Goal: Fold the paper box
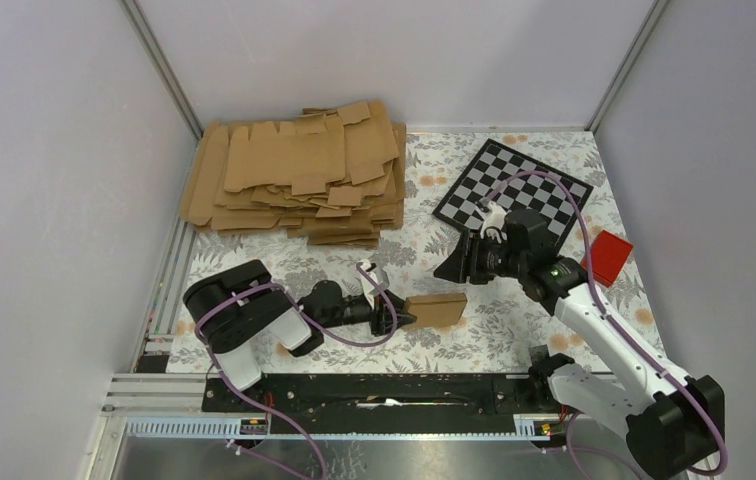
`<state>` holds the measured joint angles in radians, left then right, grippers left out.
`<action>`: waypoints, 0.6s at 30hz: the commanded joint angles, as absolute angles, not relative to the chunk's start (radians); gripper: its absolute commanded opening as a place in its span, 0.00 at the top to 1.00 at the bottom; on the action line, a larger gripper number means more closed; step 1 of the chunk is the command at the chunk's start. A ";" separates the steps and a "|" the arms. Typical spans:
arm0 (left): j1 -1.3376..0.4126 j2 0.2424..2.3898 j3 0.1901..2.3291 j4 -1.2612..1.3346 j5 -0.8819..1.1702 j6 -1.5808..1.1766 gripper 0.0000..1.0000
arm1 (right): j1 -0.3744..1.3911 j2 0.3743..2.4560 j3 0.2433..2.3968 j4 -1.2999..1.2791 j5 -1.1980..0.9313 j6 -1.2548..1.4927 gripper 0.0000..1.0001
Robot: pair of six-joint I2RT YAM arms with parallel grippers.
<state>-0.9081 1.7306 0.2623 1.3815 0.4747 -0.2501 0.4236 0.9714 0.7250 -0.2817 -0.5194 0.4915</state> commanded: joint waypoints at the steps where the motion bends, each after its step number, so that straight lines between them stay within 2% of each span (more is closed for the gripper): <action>1: -0.900 1.760 0.281 1.407 0.528 -0.285 0.77 | 0.454 0.986 0.725 -0.242 -0.567 0.501 0.62; 3: -0.900 1.769 0.286 1.404 0.526 -0.283 0.77 | 0.492 0.997 0.730 -0.250 -0.550 0.494 0.71; 7: -0.899 1.787 0.315 1.361 0.523 -0.260 0.76 | 0.583 1.024 0.733 -0.271 -0.462 0.467 0.78; 18: -0.952 1.787 0.393 1.092 0.398 -0.068 0.74 | 0.660 1.089 0.736 -0.281 -0.365 0.405 0.84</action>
<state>-0.9222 1.7782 0.3595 1.2594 0.4793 -0.1825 0.6395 1.0771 0.7242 -0.2798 -0.4145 0.4515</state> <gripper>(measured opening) 0.333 0.166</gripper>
